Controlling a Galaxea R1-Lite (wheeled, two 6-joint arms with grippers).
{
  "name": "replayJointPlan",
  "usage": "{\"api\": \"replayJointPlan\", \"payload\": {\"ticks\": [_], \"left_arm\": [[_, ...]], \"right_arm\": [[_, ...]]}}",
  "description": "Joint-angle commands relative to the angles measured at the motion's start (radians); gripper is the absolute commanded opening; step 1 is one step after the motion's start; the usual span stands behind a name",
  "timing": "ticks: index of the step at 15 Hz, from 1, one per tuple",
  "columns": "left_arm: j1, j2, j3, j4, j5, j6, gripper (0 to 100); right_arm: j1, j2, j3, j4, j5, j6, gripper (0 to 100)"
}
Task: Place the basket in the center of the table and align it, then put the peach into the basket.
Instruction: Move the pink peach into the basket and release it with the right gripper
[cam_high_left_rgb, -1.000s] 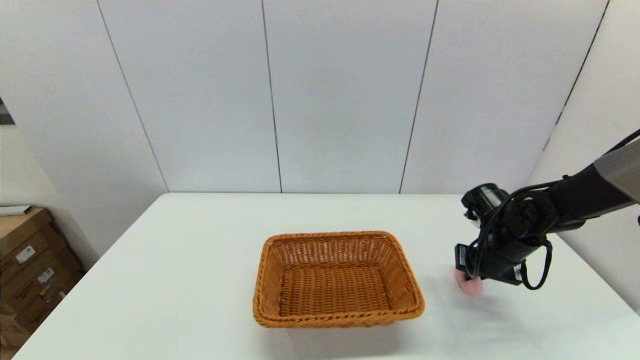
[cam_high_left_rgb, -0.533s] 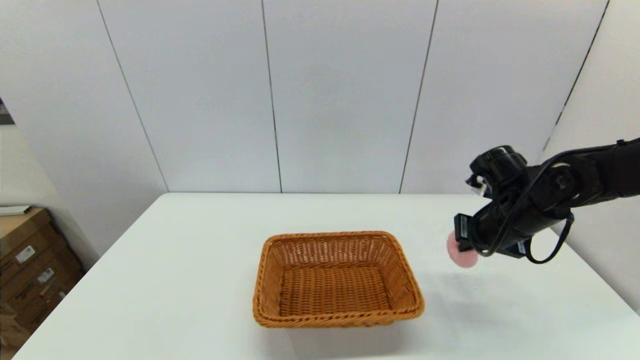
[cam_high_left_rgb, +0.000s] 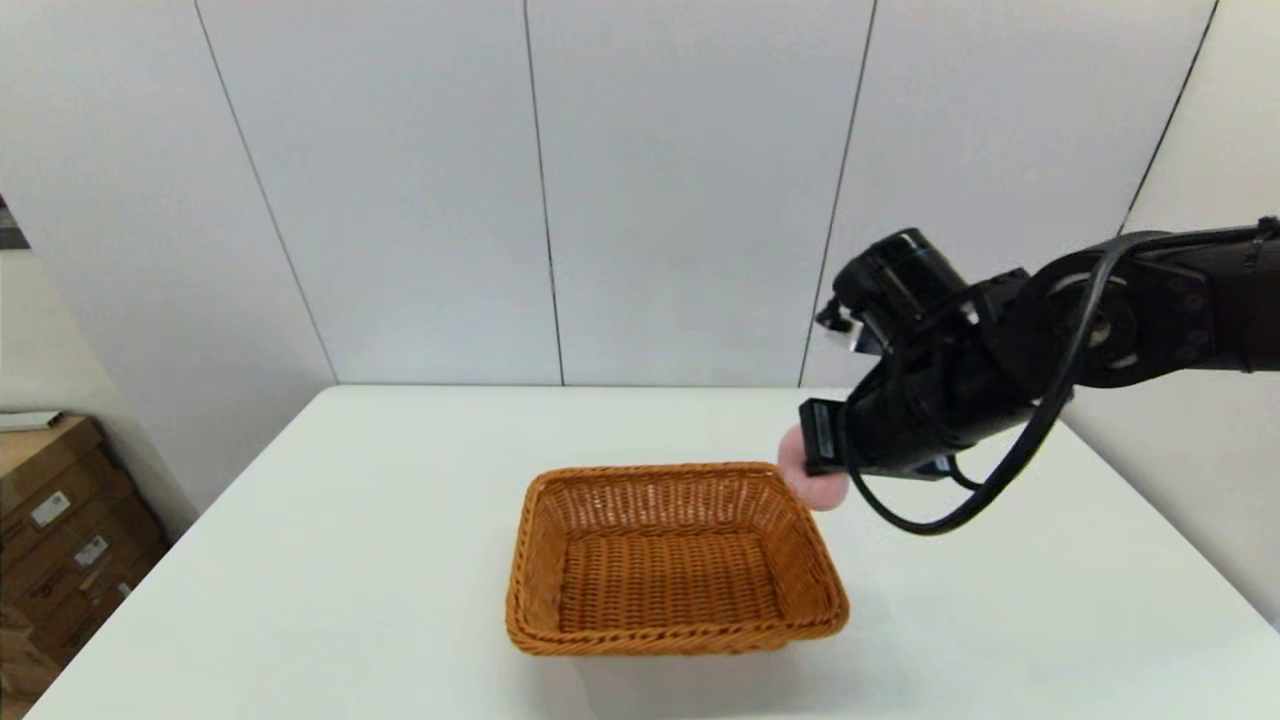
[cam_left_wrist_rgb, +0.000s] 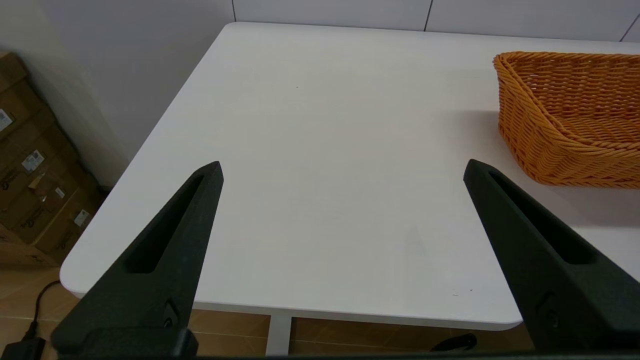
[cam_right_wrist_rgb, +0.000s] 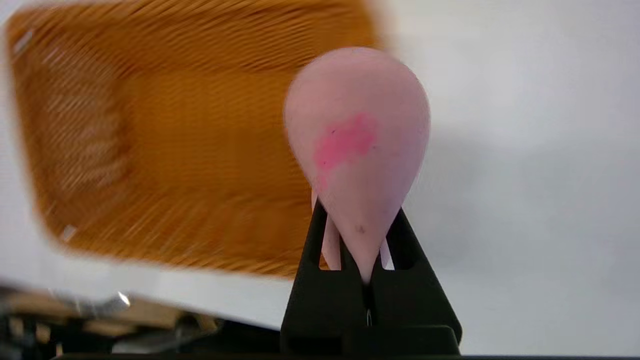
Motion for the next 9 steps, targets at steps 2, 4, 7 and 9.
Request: {"api": "replayJointPlan", "payload": {"ticks": [2,4,7,9], "left_arm": [[0.000,0.000,0.000,0.001,0.001,-0.001,100],[0.000,0.000,0.000,0.001,0.001,-0.001,100],[0.000,0.000,0.000,0.001,0.000,-0.001,100],[0.000,0.000,0.000,0.001,0.000,-0.001,100]], "right_arm": [[0.152,0.173,-0.135,0.030,0.002,-0.011,0],[0.195,0.239,-0.177,0.030,0.005,-0.011,0],[0.217,0.305,-0.233,0.037,0.006,-0.008,100],[0.218,0.309,-0.241,0.039,0.008,-0.008,100]]}}
